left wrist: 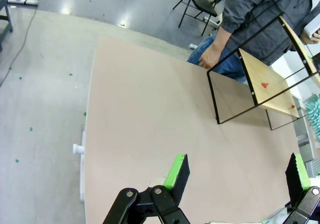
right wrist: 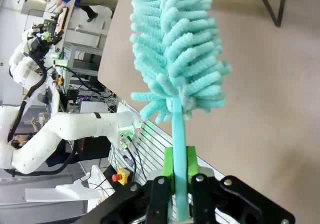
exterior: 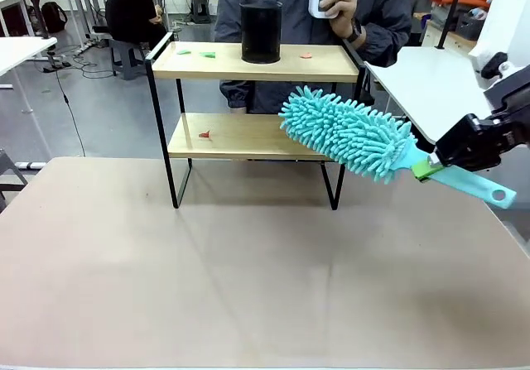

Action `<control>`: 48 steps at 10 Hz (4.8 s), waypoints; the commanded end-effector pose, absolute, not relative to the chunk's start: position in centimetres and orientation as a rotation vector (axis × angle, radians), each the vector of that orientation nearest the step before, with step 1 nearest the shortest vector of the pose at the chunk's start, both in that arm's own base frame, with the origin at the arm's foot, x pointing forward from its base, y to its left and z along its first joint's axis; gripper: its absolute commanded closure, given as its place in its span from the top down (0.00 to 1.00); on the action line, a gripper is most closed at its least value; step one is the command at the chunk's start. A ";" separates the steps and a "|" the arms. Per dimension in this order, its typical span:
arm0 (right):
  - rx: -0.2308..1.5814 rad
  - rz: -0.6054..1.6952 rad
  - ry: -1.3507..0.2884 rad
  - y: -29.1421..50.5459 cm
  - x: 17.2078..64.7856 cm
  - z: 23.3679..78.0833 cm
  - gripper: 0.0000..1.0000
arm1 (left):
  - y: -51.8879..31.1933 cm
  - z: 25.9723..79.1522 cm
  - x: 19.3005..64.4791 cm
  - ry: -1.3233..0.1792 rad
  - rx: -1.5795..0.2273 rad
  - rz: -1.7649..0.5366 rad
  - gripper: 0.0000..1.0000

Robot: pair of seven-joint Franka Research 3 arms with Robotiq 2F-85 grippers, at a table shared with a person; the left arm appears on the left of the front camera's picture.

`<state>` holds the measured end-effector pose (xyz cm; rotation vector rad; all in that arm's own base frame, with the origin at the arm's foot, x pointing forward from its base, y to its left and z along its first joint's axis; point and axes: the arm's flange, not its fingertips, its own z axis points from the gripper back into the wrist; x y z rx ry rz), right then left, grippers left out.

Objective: Clean the shelf.
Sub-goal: Clean the specific tier of the Shelf with the Duster once objects are removed.

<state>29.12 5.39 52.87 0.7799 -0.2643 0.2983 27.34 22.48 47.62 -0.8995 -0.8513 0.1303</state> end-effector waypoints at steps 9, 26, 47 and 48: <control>0.669 0.258 -0.392 10.0 34.7 50.3 0.12 | 22.4 47.5 27.4 -0.880 -0.905 0.113 1.00; 0.577 0.165 -0.438 21.0 38.9 44.8 0.12 | 22.4 47.5 27.4 -0.880 -0.905 0.113 1.00; 1.165 0.484 0.177 12.4 36.8 46.8 0.12 | 22.4 47.5 27.4 -0.880 -0.905 0.113 1.00; 1.207 0.463 0.260 7.6 35.0 48.8 0.12 | 22.4 47.5 27.4 -0.880 -0.905 0.113 1.00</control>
